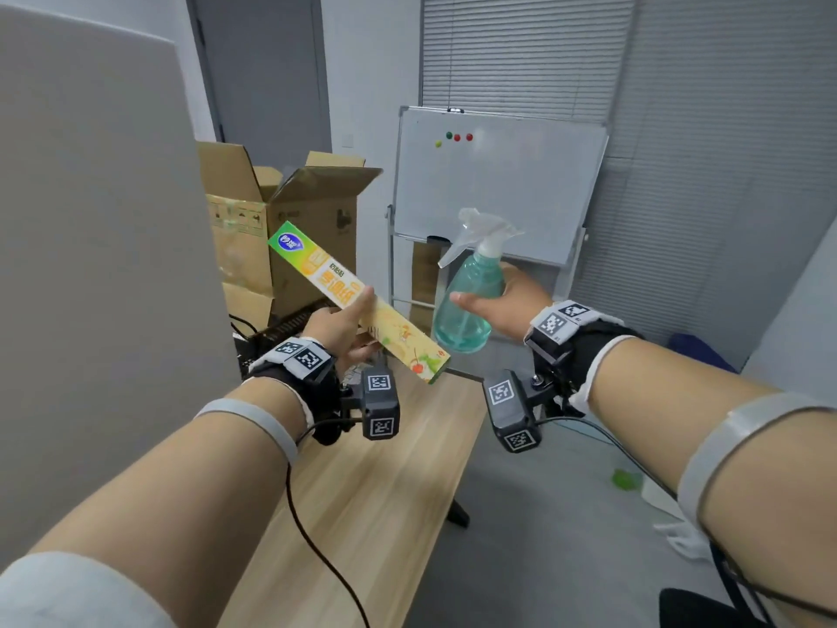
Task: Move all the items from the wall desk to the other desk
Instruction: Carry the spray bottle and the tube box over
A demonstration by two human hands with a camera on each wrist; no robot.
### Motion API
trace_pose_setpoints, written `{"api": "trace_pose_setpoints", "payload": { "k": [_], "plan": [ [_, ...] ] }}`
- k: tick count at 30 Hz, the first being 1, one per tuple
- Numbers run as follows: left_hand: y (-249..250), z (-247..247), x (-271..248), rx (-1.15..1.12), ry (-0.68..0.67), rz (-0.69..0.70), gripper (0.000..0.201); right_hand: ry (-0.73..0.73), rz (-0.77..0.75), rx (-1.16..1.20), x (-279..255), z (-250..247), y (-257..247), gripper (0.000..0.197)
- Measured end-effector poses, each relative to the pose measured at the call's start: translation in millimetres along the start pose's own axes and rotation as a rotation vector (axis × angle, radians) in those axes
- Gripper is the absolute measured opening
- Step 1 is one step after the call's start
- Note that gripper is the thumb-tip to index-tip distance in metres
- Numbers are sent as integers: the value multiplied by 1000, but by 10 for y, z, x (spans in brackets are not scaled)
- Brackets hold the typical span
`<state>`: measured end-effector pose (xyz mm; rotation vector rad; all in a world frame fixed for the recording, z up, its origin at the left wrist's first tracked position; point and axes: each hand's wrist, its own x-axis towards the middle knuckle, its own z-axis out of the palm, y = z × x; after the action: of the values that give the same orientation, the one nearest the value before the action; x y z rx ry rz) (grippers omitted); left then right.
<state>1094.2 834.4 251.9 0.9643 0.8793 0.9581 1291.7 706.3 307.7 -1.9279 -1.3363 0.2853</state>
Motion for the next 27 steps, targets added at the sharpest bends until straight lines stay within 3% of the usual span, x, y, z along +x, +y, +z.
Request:
{"api": "trace_pose_setpoints", "payload": {
  "k": [4,7,12,18,22,27],
  "plan": [
    [-325,146,508,-31,31,-130,36,-47,41,-8,529,167,449,54],
    [-588,225,915,-37,87,-204,45,-128,56,-1,943,266,801,40],
    [-1032,424,1558,-11,177,-329,47,-225,51,12,1743,432,1445,37],
    [-1639,517,2122,-184,531,-369,40,-383,57,-18,2690,582,2148,46],
    [-1933,501,2299,-244,649,-448,23,-451,50,-43,3205,881,2376,56],
    [-2280,292,2589,-174,747,-485,36,-555,50,-61,3624,1447,2475,59]
  ]
}}
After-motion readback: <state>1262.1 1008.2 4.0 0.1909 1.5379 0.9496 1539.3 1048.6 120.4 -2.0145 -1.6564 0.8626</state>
